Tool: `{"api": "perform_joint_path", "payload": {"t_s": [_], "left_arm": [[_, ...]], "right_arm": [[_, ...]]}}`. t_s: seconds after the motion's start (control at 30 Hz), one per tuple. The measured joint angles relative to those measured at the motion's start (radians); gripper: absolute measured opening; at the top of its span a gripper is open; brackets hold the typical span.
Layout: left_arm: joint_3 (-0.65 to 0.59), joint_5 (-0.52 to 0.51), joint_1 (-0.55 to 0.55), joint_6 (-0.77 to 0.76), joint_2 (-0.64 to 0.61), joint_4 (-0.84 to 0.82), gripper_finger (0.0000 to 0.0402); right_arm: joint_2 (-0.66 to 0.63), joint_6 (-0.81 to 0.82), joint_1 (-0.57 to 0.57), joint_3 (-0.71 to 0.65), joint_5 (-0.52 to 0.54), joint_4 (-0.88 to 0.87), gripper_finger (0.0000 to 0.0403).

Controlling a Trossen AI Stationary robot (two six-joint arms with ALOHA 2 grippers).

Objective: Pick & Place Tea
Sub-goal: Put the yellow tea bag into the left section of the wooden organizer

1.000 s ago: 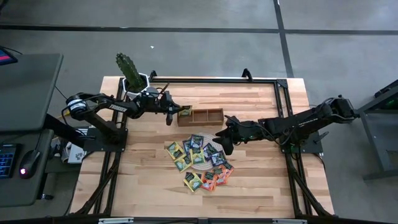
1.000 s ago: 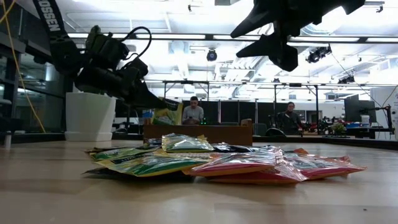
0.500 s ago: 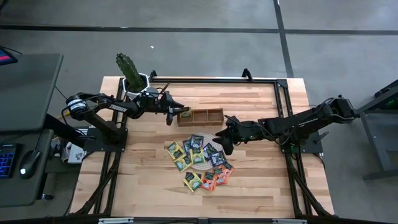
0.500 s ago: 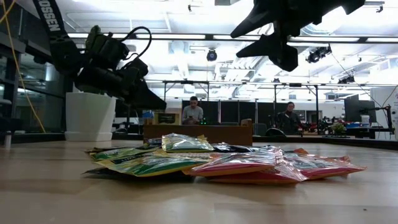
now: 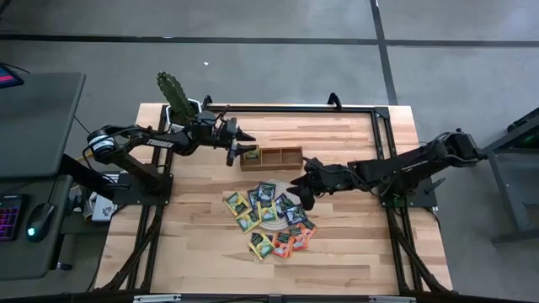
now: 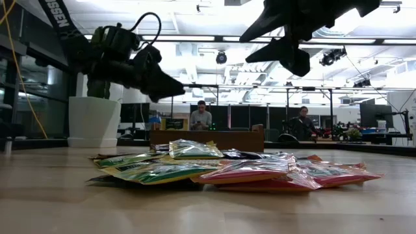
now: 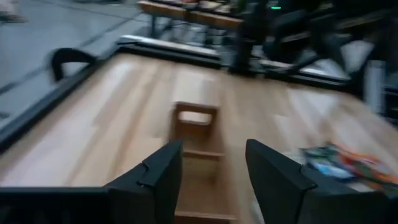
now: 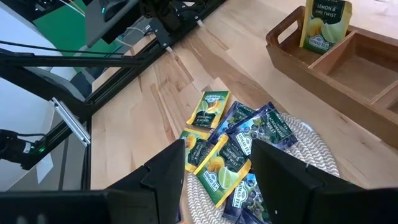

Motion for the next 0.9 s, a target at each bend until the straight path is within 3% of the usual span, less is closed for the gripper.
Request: {"api": "perform_joint_path", "payload": {"t_s": [0.27,0.47,0.6,0.73,0.9], "left_arm": [[0.002,0.222,-0.083,-0.004,0.000,-0.108,0.0146],[0.001,0.156,-0.225,0.051,0.000,-0.239,0.0144],[0.002,0.111,-0.276,0.059,0.000,-0.286,0.0144],[0.002,0.091,-0.312,0.040,0.000,-0.319,0.0144],[0.002,0.066,-0.374,0.005,0.000,-0.328,0.0144]], "right_arm": [[0.112,0.000,0.003,-0.001,-0.020,0.123,0.0181],[0.164,0.000,0.022,0.002,-0.022,0.172,0.0165],[0.205,-0.019,0.049,0.053,-0.024,0.126,0.0111],[0.281,-0.086,0.071,0.142,-0.024,0.063,0.0021],[0.409,-0.120,0.082,0.265,0.009,-0.043,0.0008]]}}
